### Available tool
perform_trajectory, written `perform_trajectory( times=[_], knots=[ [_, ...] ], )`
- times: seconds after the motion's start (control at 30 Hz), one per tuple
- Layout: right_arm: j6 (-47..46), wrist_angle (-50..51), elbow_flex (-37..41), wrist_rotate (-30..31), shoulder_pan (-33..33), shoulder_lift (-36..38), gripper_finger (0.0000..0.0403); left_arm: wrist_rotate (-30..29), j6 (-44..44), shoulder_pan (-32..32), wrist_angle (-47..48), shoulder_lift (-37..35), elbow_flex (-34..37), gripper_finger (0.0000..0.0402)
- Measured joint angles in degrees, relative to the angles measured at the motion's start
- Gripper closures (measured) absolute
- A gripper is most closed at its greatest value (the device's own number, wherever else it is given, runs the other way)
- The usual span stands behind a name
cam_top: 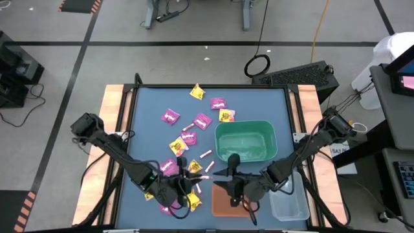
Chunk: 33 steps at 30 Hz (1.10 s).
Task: Sort candy
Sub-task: Put the white candy into the orange bin
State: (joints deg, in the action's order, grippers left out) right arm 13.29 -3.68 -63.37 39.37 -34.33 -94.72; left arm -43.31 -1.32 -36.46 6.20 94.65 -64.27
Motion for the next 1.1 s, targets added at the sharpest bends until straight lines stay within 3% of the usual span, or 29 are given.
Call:
perform_trajectory(
  times=[0.17, 0.27, 0.5, 1.1],
  knots=[
    [3.05, -2.28, 0.0, -0.3, 1.41, 0.0, 0.0252, 0.43, -5.4, 2.25, -5.05, 0.0, -0.02, 0.0344],
    [3.29, -2.22, 0.0, -0.29, 1.43, 0.0, 0.0243, 3.19, -5.14, 3.16, -4.25, 0.0, -0.02, 0.0344],
    [1.05, -2.29, 0.02, -1.98, 1.59, -0.88, 0.0233, 3.45, -5.03, 3.07, -4.56, 0.02, -0.02, 0.0344],
    [-0.64, -2.44, 0.02, -3.71, 2.41, -1.49, 0.0319, 4.24, -3.59, 3.05, -4.68, 0.02, -0.02, 0.0344]
  ],
)
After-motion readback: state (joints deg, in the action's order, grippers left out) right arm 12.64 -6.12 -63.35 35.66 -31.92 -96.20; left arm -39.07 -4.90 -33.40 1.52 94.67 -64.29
